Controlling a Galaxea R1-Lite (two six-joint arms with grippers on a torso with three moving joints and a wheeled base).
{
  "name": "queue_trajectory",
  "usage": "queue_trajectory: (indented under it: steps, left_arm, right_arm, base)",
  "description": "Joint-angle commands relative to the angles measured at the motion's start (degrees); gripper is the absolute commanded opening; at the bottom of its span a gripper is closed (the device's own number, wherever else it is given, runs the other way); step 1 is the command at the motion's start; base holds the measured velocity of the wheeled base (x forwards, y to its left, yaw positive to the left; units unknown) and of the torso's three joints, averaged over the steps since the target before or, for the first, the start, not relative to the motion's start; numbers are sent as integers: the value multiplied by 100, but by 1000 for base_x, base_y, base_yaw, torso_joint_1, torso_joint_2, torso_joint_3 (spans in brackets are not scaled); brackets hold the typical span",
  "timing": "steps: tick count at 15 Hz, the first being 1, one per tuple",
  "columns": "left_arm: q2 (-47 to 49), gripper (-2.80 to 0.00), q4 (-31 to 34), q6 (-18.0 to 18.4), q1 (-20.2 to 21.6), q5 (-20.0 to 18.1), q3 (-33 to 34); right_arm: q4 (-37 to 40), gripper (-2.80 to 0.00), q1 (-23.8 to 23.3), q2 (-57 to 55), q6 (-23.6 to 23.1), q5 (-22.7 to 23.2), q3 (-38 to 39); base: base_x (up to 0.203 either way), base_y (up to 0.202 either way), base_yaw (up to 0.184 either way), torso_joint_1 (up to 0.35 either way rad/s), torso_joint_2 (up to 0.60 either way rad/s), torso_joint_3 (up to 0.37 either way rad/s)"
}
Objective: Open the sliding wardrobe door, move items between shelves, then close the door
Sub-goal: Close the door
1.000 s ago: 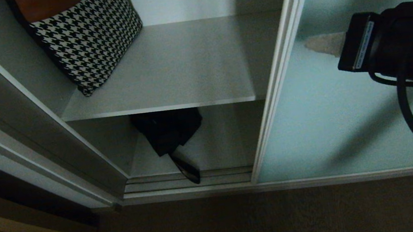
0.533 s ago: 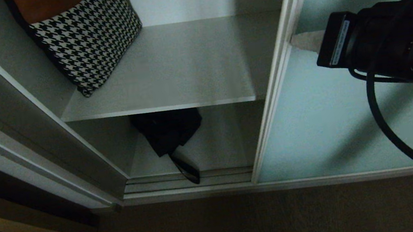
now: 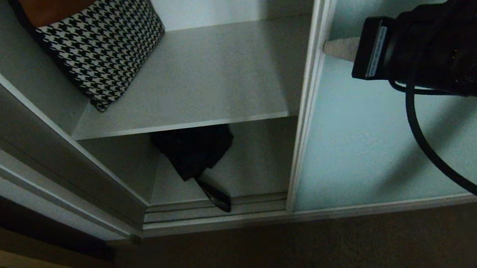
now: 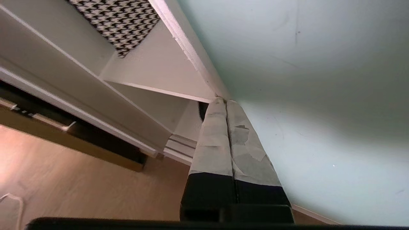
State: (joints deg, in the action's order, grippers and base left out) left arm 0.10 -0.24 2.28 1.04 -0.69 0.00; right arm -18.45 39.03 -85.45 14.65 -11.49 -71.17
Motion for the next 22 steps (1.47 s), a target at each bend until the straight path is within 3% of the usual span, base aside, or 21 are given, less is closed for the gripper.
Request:
queue_trajectory:
  steps: [1,6,10,15,19,20,22]
  left_arm:
    - [8,-280,-2,1,2,-1,0]
    - [8,-280,-2,-1,2,-1,0]
    - [8,-280,-2,1,2,-1,0]
    - [8,-280,-2,1,2,-1,0]
    - [8,-280,-2,1,2,-1,0]
    - [8,-280,-2,1,2,-1,0]
    - [8,-280,-2,1,2,-1,0]
  right_arm:
    - [47,-280,140,-158,8,84,-155]
    - [17,-280,509,-628,-8,318,-541]
    - [61,-280,1177,-851,-15,374,-842]
    - [127,-280,1910,-125,-182,364,-540]
    - [179,-280,1928,884,-332,327,-39]
    - [193,-280,1816,1126,-367,311,101]
    - [205,-280,1148,1660,-488,288,435]
  base:
    - [0,0,0,0,0,0]
    - [0,0,0,0,0,0]
    - [0,0,0,0,0,0]
    - [0,0,0,0,0,0]
    - [0,0,0,0,0,0]
    - [0,0,0,0,0,0]
    - [0,0,0,0,0,0]
